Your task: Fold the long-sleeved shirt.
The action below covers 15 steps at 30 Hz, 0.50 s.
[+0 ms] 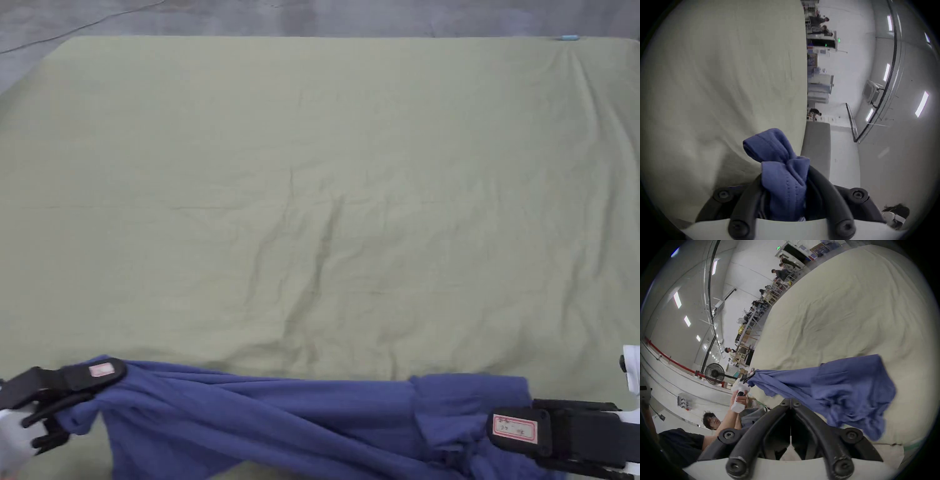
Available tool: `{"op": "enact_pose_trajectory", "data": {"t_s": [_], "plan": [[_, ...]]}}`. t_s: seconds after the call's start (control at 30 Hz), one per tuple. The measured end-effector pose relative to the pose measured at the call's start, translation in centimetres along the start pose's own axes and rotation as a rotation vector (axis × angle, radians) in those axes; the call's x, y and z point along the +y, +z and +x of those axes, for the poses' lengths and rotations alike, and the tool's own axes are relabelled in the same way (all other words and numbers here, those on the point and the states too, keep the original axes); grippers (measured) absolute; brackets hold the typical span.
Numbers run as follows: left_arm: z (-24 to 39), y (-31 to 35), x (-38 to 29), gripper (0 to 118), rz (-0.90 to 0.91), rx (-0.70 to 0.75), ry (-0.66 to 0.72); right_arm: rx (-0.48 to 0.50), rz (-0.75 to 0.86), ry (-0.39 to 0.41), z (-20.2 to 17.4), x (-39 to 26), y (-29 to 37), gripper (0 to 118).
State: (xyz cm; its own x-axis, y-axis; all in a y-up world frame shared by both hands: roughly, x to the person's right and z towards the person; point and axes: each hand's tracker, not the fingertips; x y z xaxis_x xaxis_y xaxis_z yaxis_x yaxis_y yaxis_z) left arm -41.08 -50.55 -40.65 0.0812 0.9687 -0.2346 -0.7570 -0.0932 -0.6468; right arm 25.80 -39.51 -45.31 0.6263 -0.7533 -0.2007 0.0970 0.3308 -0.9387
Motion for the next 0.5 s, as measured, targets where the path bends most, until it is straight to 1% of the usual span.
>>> {"op": "enact_pose_trajectory", "data": {"t_s": [0.07,0.17,0.23,0.33,0.43,0.47,0.5], "plan": [[1.2,2.4,0.9,3,0.053,0.009,-0.021,-0.002,-0.005,0.018,-0.6,0.1,-0.3,0],[3.5,5.1,1.3,4,0.113,0.061,-0.092,-0.006,-0.005,0.029,-1.1,0.2,-0.8,0],[5.3,5.3,0.2,3,0.119,0.134,-0.175,0.003,-0.002,0.033,-1.2,0.1,-1.0,0],[8.1,2.6,-3.7,3,0.06,0.208,-0.257,-0.011,0.0,0.038,-1.3,-0.1,-1.3,0],[12.8,-2.2,-9.7,3,0.024,0.299,-0.463,-0.036,0.003,0.054,-1.5,-0.2,-1.0,0],[15.4,-4.9,-8.7,3,0.006,0.306,-0.536,-0.041,0.006,0.062,-1.6,-0.3,-0.6,0],[17.0,-7.2,-10.8,3,-0.019,0.319,-0.585,-0.047,0.013,0.071,-1.7,-0.4,-0.2,0]]}}
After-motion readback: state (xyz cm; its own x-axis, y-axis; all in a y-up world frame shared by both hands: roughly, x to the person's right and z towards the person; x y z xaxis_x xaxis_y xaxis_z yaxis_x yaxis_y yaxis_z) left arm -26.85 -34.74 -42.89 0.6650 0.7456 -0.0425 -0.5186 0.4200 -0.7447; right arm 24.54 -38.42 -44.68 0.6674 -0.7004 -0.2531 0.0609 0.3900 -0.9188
